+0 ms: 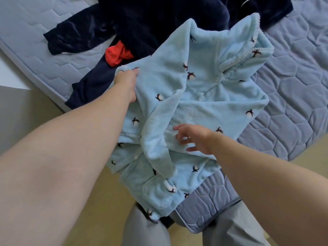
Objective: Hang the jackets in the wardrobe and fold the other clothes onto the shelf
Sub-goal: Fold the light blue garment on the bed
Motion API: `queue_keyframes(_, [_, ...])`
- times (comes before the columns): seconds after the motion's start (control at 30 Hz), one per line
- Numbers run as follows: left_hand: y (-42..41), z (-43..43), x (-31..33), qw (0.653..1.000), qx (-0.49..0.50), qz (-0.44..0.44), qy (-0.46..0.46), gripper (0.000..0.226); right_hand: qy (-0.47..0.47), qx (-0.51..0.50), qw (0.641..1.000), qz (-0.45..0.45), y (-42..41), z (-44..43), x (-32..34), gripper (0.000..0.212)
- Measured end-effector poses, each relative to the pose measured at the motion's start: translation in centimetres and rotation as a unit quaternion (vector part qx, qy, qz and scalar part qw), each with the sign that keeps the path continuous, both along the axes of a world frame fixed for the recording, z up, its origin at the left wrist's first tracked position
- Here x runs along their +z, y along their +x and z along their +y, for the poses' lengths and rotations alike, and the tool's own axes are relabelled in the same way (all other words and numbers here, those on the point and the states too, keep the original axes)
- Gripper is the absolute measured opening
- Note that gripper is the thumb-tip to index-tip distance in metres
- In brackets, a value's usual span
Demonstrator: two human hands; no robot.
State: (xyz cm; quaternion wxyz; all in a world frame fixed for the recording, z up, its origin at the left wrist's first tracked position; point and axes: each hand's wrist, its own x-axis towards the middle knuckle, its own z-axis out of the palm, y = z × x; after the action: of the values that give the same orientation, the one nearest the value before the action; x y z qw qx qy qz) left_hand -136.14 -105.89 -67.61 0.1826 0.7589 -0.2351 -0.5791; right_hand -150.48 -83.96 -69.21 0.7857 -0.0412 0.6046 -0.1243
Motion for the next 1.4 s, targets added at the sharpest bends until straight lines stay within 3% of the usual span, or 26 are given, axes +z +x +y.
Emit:
queue_keyframes(0.1, [0.2, 0.8, 0.1, 0.998, -0.015, 0.054, 0.034, 0.037, 0.004, -0.001, 0.994, -0.106, 1.6, 0.4, 1.5, 0.047])
queue_keyframes(0.17, [0.7, 1.5, 0.1, 0.996, -0.022, 0.072, 0.048, 0.048, 0.008, -0.002, 0.992, -0.127, 3.8, 1.0, 2.3, 0.067])
queue_keyframes(0.23, [1.3, 2.4, -0.1, 0.997, -0.024, 0.059, 0.046, 0.049, 0.004, -0.072, 0.997, -0.007, 6.5, 1.1, 2.9, 0.086])
queue_keyframes(0.33, [2.2, 4.1, -0.4, 0.999, -0.028, 0.036, 0.005, 0.033, -0.054, -0.11, 0.951, 0.284, 9.6, 0.3, 3.0, 0.074])
queue_keyframes(0.43, [4.1, 6.5, -0.7, 0.994, -0.056, -0.049, -0.074, 0.022, -0.072, -0.073, 0.913, 0.394, 10.2, -1.1, 2.2, 0.074])
queue_keyframes(0.53, [6.5, 10.2, -1.5, 0.973, -0.144, -0.157, -0.091, 0.021, -0.065, -0.088, 0.925, 0.364, 9.2, -2.4, 1.2, 0.068])
queue_keyframes(0.6, [7.4, 13.1, -2.4, 0.952, -0.243, -0.183, -0.019, 0.018, -0.057, -0.112, 0.944, 0.304, 8.6, -3.3, 0.7, 0.064])
queue_keyframes(0.7, [7.5, 16.8, -2.0, 0.949, -0.284, -0.119, 0.066, 0.035, -0.006, -0.19, 0.965, 0.179, 7.7, -4.4, 0.8, 0.065])
queue_keyframes(0.77, [7.3, 18.1, -1.1, 0.954, -0.281, -0.1, 0.035, 0.037, 0.015, -0.196, 0.974, 0.113, 7.2, -4.5, 1.0, 0.07])
queue_keyframes(0.83, [6.8, 19.0, -0.3, 0.96, -0.277, -0.04, 0.028, 0.032, 0.001, -0.178, 0.979, 0.098, 6.9, -4.2, 0.9, 0.069])
queue_keyframes(0.93, [6.6, 20.1, -0.6, 0.975, -0.187, 0.074, 0.094, 0.026, -0.026, -0.138, 0.978, 0.157, 6.9, -3.1, 0.3, 0.058])
queue_keyframes(1.0, [6.9, 20.6, -1.0, 0.977, -0.182, 0.055, 0.099, 0.026, -0.022, -0.132, 0.975, 0.178, 6.9, -2.5, 0.1, 0.04])
queue_keyframes(1.07, [7.3, 21.2, -1.7, 0.963, -0.255, -0.04, 0.071, 0.047, 0.005, -0.172, 0.973, 0.152, 6.9, -2.1, 0.2, 0.024])
queue_keyframes(1.13, [7.8, 21.8, -1.9, 0.957, -0.273, -0.065, 0.08, 0.061, 0.037, -0.215, 0.97, 0.109, 6.7, -1.6, 0.5, 0.025])
queue_keyframes(1.2, [8.1, 22.4, -1.9, 0.961, -0.227, 0.059, 0.146, 0.053, 0.053, -0.247, 0.964, 0.078, 6.2, -0.9, 0.5, 0.035])
queue_keyframes(1.27, [8.7, 22.7, -1.8, 0.936, -0.262, 0.136, 0.19, 0.04, 0.062, -0.267, 0.96, 0.065, 5.6, -0.2, 0.4, 0.044])
queue_keyframes(1.33, [9.1, 23.2, -1.9, 0.917, -0.339, 0.123, 0.172, 0.027, 0.061, -0.259, 0.961, 0.08, 5.2, 0.3, 0.3, 0.038])
queue_keyframes(1.4, [9.3, 24.1, -1.9, 0.926, -0.35, 0.056, 0.131, 0.008, 0.06, -0.219, 0.968, 0.109, 5.1, 0.7, 0.3, 0.028])
